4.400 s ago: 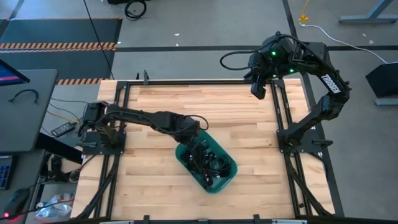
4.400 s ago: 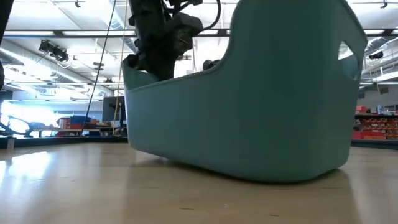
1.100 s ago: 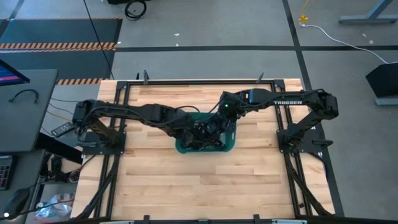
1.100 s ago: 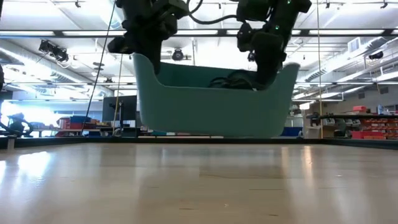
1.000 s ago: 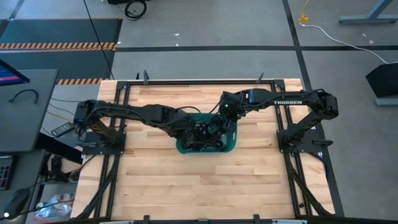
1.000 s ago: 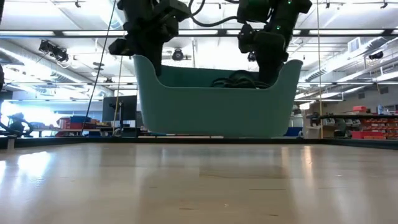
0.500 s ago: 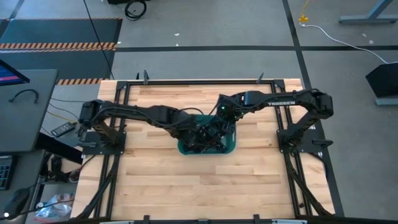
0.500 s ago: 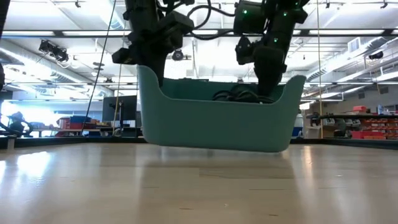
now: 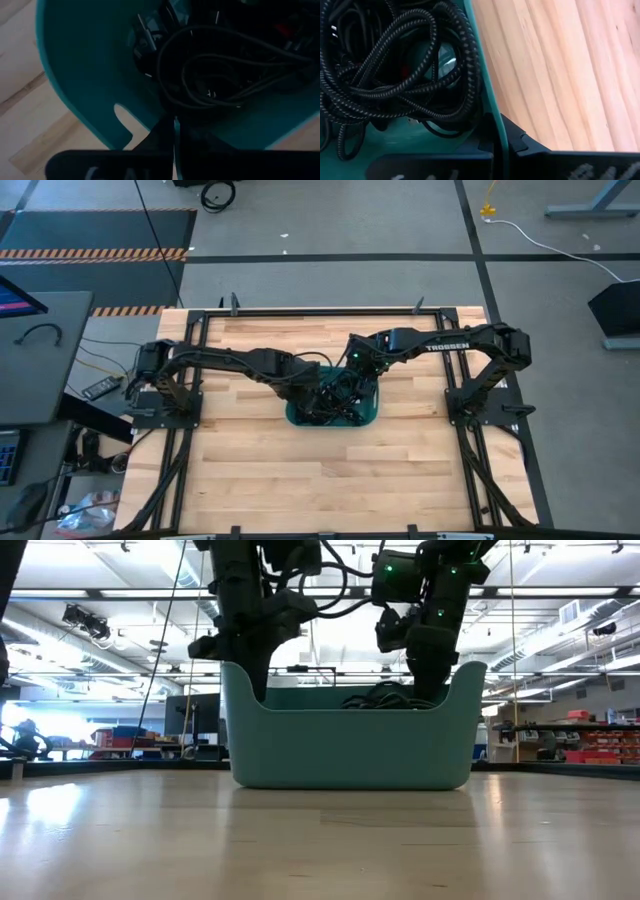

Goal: Pick and place USB-C Cables
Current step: Adjust the green bin

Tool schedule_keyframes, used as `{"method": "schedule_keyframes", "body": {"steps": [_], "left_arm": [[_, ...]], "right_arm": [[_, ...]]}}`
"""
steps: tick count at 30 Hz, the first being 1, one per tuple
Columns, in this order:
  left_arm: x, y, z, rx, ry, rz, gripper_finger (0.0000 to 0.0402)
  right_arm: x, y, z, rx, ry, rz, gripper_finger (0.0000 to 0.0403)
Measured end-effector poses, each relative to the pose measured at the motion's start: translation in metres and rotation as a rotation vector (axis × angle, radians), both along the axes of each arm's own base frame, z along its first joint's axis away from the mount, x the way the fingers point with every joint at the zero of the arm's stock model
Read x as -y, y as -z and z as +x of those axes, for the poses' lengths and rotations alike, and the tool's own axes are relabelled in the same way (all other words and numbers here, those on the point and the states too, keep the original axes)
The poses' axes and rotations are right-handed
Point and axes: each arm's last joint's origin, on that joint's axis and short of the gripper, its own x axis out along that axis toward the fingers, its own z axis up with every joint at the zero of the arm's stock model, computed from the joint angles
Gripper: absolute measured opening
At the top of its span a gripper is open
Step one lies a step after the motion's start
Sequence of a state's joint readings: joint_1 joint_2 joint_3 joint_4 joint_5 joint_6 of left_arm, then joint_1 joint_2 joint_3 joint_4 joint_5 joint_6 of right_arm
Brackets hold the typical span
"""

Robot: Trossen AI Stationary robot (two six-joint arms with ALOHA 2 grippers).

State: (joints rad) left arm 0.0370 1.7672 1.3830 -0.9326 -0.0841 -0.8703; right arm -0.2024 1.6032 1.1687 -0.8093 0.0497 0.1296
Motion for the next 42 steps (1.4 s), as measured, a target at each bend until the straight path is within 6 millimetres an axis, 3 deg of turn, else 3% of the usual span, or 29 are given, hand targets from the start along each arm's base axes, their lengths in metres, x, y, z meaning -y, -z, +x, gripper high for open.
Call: {"method": "schedule_keyframes", "body": {"steps": [5, 15, 28, 34, 42], "left_arm": [[-0.003, 0.000, 0.000, -0.002, -0.006, 0.018, 0.0018], [-0.005, 0.001, 0.001, -0.001, 0.018, 0.074, 0.0062], [-0.006, 0.001, 0.001, 0.001, 0.030, 0.082, 0.0068], [-0.007, -0.009, -0.001, 0.043, 0.046, 0.115, 0.0068], [-0.009, -0.044, -0.017, 0.133, 0.065, 0.250, 0.0069]], "right_arm": [[0.000, 0.000, 0.000, -0.002, 0.001, -0.008, 0.0011], [0.000, -0.002, 0.002, 0.024, -0.025, -0.012, 0.0101], [0.002, -0.003, 0.001, 0.004, -0.009, -0.067, 0.0184], [0.003, -0.022, 0.008, 0.047, -0.007, -0.076, 0.0204], [0.004, -0.052, 0.015, 0.106, -0.014, -0.087, 0.0210]]}}
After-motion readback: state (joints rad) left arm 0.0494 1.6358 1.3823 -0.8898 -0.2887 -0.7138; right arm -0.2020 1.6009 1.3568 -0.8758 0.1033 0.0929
